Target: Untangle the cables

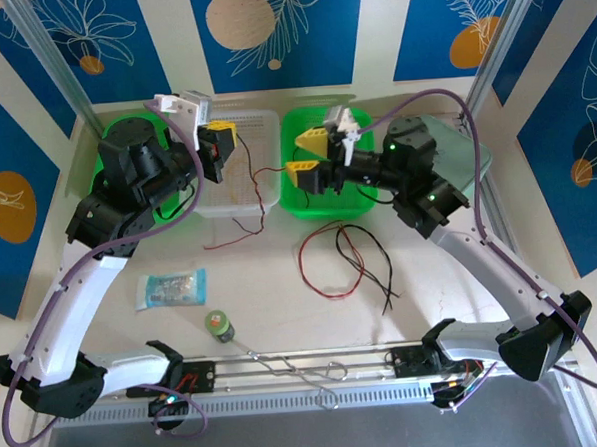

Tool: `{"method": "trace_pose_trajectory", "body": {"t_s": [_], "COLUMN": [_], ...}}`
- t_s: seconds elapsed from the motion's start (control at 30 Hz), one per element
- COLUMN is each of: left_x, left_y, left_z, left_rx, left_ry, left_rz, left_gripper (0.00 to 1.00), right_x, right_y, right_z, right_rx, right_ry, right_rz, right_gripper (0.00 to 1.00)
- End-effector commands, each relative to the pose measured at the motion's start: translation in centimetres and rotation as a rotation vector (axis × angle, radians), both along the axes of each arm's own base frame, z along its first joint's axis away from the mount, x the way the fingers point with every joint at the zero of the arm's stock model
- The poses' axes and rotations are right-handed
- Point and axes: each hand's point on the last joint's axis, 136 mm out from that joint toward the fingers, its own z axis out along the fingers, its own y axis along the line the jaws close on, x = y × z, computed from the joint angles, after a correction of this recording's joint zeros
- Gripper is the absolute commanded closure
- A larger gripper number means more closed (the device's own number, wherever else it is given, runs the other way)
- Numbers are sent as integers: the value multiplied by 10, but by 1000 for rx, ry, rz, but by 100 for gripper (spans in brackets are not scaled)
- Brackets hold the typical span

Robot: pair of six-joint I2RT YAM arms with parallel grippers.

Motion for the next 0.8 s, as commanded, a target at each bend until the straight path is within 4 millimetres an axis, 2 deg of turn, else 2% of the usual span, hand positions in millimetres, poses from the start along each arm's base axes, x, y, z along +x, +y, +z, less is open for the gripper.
{"method": "trace_pose_trajectory", "body": {"t_s": [0.0, 0.23, 0.53, 0.7, 0.77], "left_x": [-13, -25, -38, -41, -40], "left_y": [-5, -22, -39, -41, -42], "left_z": [17, 14, 9, 9, 7], "left_rx": [-15, -14, -23, -24, -23], "left_ry": [-41, -36, -16, -15, -10], "left_rz": [-74, -203, -334, -356, -359], "left_gripper": [100, 100, 100, 100, 100], "right_x": [-21, -7, 0, 0, 2], "right_y": [-11, -3, 36, 55, 61], "right_z": [32, 30, 10, -1, -5], "right_rx": [83, 16, -74, -108, -115], "right_ry": [-15, -3, 47, 85, 100], "right_rz": [87, 158, 279, 343, 353], "right_gripper": [35, 35, 37, 42, 49]}}
